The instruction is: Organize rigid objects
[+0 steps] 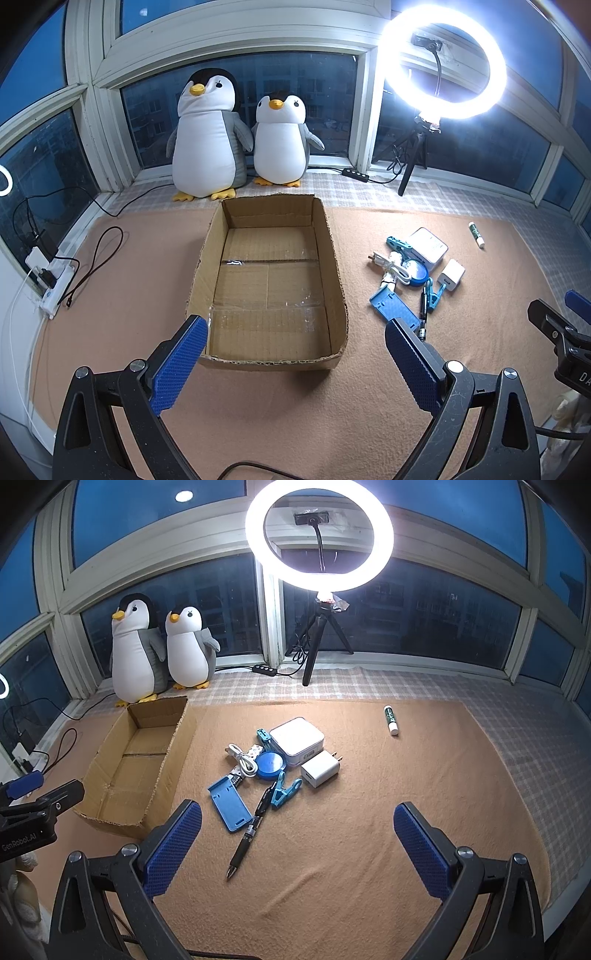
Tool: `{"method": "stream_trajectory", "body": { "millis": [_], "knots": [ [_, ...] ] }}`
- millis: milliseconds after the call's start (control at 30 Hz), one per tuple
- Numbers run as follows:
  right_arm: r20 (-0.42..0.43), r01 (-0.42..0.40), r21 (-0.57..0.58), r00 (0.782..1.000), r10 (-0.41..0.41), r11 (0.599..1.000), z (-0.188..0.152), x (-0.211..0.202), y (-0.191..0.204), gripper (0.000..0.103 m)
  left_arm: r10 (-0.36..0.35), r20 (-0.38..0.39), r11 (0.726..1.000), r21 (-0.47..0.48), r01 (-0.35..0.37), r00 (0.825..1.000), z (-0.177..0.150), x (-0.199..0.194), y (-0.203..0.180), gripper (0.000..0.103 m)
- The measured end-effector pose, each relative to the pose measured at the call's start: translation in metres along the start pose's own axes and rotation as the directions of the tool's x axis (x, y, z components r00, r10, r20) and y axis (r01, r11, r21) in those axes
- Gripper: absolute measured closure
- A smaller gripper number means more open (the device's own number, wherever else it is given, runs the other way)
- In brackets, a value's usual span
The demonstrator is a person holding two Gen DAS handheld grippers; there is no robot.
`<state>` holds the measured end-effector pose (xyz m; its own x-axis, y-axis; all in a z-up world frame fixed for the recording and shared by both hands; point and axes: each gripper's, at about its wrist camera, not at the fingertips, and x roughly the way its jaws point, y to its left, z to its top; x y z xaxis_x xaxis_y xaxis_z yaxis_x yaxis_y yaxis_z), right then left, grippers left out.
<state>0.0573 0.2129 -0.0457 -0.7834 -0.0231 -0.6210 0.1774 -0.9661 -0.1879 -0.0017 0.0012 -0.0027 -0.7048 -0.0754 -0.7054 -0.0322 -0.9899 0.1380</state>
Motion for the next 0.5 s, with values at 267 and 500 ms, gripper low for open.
{"method": "stream_trajectory", "body": {
  "millis": [267,500],
  "knots": [
    [-0.007,-0.004,0.002,1.0,0.004,1.0,-0.001,0.0001,0.0004,0.0,0.002,-0.001,1.0,0.0,-0.002,1.0,-0.0001,0.0003,-0.0002,0.004],
    [-0.022,-0.006,0.007,1.0,0.006,1.0,-0.0009,0.003,0.0001,0.0,0.01,-0.014,1.0,-0.003,-0.01,1.0,-0.005,0.0083,0.0003,0.004]
  ]
}}
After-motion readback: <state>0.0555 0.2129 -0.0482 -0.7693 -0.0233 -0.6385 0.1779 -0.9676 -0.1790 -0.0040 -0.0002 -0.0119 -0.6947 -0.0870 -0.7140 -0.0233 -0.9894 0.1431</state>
